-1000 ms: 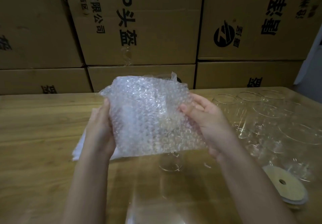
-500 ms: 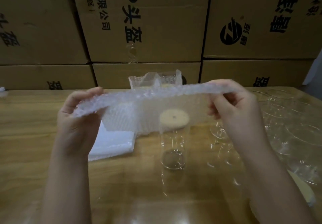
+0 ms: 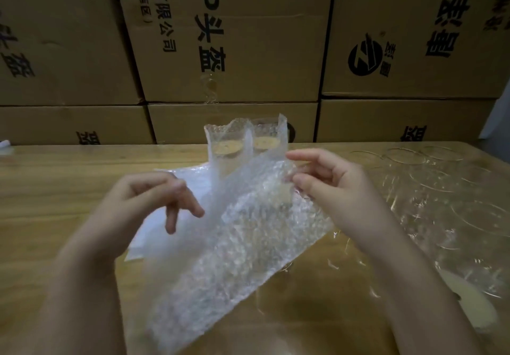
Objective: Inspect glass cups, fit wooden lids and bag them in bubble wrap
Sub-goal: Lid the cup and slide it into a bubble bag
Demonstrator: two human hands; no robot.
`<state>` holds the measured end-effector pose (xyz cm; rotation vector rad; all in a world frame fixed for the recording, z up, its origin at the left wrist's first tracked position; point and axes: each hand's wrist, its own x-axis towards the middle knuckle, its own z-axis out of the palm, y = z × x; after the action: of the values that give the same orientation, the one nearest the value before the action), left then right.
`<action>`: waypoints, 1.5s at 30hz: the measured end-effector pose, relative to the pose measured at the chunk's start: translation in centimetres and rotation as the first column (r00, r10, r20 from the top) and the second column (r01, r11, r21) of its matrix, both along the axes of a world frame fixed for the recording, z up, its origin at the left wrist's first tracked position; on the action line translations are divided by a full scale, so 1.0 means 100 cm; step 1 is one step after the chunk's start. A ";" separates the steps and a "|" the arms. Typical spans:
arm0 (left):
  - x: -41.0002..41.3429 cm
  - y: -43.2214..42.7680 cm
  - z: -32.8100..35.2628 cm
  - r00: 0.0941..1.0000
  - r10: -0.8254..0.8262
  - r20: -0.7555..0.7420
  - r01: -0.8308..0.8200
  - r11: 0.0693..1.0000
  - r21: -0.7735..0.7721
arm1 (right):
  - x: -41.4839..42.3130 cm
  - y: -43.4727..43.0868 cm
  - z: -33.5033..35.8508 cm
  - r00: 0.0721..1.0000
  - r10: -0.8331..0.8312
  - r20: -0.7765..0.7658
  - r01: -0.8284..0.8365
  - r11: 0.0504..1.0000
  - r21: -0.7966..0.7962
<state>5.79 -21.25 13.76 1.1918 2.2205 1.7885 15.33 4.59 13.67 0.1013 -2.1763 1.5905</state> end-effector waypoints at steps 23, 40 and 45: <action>0.024 0.078 0.004 0.944 0.238 0.227 -0.229 0.971 -0.065 | -0.010 -0.035 -0.014 0.959 -0.167 -0.231 0.176 0.984 0.021; 0.063 0.107 0.013 0.645 0.614 -0.455 -0.623 0.767 0.153 | 0.009 -0.041 0.005 0.823 -0.233 -0.518 0.499 0.731 0.465; 0.072 0.117 0.010 0.606 0.590 -0.533 -0.616 0.772 0.155 | 0.014 -0.035 0.007 0.709 -0.520 -0.476 0.703 0.460 0.543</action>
<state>12.96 -9.53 14.80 1.1357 3.3344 1.6781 16.72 1.13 14.33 -0.2474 -2.1174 0.2648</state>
